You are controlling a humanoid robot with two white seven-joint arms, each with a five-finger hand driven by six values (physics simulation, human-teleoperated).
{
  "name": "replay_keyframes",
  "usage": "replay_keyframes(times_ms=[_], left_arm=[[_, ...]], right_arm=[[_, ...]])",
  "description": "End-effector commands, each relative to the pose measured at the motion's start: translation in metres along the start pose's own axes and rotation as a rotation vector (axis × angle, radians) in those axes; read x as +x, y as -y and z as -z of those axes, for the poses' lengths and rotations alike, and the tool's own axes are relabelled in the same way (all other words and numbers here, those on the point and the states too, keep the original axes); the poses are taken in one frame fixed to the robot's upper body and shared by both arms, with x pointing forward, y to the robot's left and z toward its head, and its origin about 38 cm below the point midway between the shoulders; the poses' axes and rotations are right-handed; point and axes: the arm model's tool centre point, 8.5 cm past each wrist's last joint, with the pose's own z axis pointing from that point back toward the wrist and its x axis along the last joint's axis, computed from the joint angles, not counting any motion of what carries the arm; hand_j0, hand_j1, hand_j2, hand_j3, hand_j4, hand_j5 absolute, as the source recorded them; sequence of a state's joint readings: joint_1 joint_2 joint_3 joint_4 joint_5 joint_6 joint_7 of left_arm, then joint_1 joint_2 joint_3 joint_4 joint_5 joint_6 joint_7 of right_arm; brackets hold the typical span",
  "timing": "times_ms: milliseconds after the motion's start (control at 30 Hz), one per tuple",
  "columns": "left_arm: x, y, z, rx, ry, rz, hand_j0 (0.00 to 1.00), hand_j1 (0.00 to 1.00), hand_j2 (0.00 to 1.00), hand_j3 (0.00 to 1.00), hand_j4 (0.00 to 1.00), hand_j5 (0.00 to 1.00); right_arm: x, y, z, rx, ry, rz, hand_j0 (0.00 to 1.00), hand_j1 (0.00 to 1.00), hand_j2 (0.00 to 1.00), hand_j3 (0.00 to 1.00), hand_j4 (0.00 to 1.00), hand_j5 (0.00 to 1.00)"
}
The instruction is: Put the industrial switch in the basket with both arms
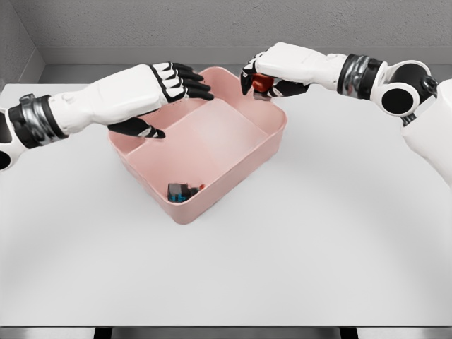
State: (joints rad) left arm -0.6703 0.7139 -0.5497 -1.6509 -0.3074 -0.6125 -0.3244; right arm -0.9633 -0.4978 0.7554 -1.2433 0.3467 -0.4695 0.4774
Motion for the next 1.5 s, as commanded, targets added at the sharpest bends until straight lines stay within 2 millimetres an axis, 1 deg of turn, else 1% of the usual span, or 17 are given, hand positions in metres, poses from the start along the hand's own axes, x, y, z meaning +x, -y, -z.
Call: replay_keyframes(times_ms=[0,200,300,467,533,633,667,700,733,833,933,1033,1100,1133,1167,1200,1467], left_arm=[[0.000,-0.002,0.000,0.007,0.000,-0.004,1.00,1.00,1.00,1.00,1.00,1.00],[-0.002,-0.011,-0.002,0.023,-0.004,0.010,1.00,1.00,1.00,1.00,1.00,1.00],[-0.007,-0.018,-0.010,0.026,-0.026,0.024,1.00,1.00,1.00,1.00,1.00,1.00],[-0.016,-0.022,-0.037,0.005,-0.072,0.002,1.00,1.00,1.00,1.00,1.00,1.00],[-0.019,-0.022,-0.045,-0.008,-0.090,0.000,1.00,1.00,1.00,1.00,1.00,1.00],[-0.023,-0.022,-0.066,-0.034,-0.126,-0.020,1.00,1.00,1.00,1.00,1.00,1.00],[-0.029,-0.019,-0.073,-0.037,-0.152,-0.031,1.00,1.00,1.00,1.00,1.00,1.00],[-0.031,-0.015,-0.078,-0.032,-0.165,-0.057,1.00,1.00,1.00,1.00,1.00,1.00],[-0.034,-0.015,-0.083,-0.020,-0.181,-0.063,1.00,1.00,1.00,1.00,1.00,1.00],[-0.035,-0.015,-0.088,-0.028,-0.192,-0.062,1.00,1.00,1.00,1.00,1.00,1.00],[-0.036,-0.015,-0.089,-0.028,-0.196,-0.064,1.00,1.00,1.00,1.00,1.00,1.00],[-0.037,-0.012,-0.091,-0.032,-0.203,-0.069,1.00,1.00,1.00,1.00,1.00,1.00],[-0.040,-0.005,-0.094,-0.040,-0.217,-0.085,1.00,1.00,1.00,1.00,1.00,1.00],[-0.040,-0.005,-0.094,-0.039,-0.216,-0.086,1.00,1.00,1.00,1.00,1.00,1.00],[-0.040,-0.005,-0.094,-0.039,-0.216,-0.086,1.00,1.00,1.00,1.00,1.00,1.00],[-0.040,-0.005,-0.094,-0.039,-0.216,-0.086,1.00,1.00,1.00,1.00,1.00,1.00],[-0.041,0.002,-0.099,-0.051,-0.232,-0.100,1.00,1.00,1.00,1.00,1.00,1.00]], right_arm=[[0.000,0.001,0.000,-0.004,0.001,0.003,0.43,0.43,0.43,0.43,0.43,0.43],[0.001,0.002,0.001,-0.006,0.002,0.003,0.43,0.43,0.43,0.43,0.43,0.43],[0.001,0.001,0.002,-0.004,0.003,0.004,0.43,0.43,0.43,0.43,0.43,0.43],[0.002,0.000,0.003,-0.002,0.006,0.004,0.43,0.43,0.43,0.43,0.43,0.43],[0.006,0.000,0.008,-0.001,0.018,0.005,0.43,0.43,0.43,0.43,0.43,0.43],[0.008,0.000,0.010,0.001,0.022,0.005,0.43,0.43,0.43,0.43,0.43,0.43],[0.017,0.001,0.021,-0.007,0.049,0.009,0.43,0.43,0.43,0.43,0.43,0.43],[0.018,0.000,0.023,-0.006,0.052,0.010,0.43,0.43,0.43,0.43,0.43,0.43],[0.027,0.000,0.034,-0.009,0.075,0.013,0.43,0.43,0.43,0.43,0.43,0.43],[0.033,-0.011,0.054,0.021,0.084,0.027,0.43,0.43,0.43,0.43,0.43,0.43],[0.042,-0.012,0.066,0.019,0.106,0.036,0.43,0.43,0.43,0.43,0.43,0.43],[0.043,-0.015,0.071,0.023,0.106,0.047,0.44,0.44,0.44,0.44,0.44,0.44],[0.043,-0.018,0.077,0.032,0.104,0.048,0.45,0.45,0.45,0.45,0.45,0.45],[0.046,-0.018,0.080,0.032,0.106,0.051,0.52,0.52,0.52,0.52,0.52,0.52],[0.043,-0.019,0.083,0.036,0.095,0.069,0.84,0.84,0.84,0.84,0.84,0.84],[0.043,-0.019,0.086,0.036,0.088,0.078,1.00,1.00,1.00,1.00,1.00,1.00],[0.043,-0.016,0.085,0.026,0.087,0.080,1.00,1.00,1.00,1.00,1.00,1.00]])
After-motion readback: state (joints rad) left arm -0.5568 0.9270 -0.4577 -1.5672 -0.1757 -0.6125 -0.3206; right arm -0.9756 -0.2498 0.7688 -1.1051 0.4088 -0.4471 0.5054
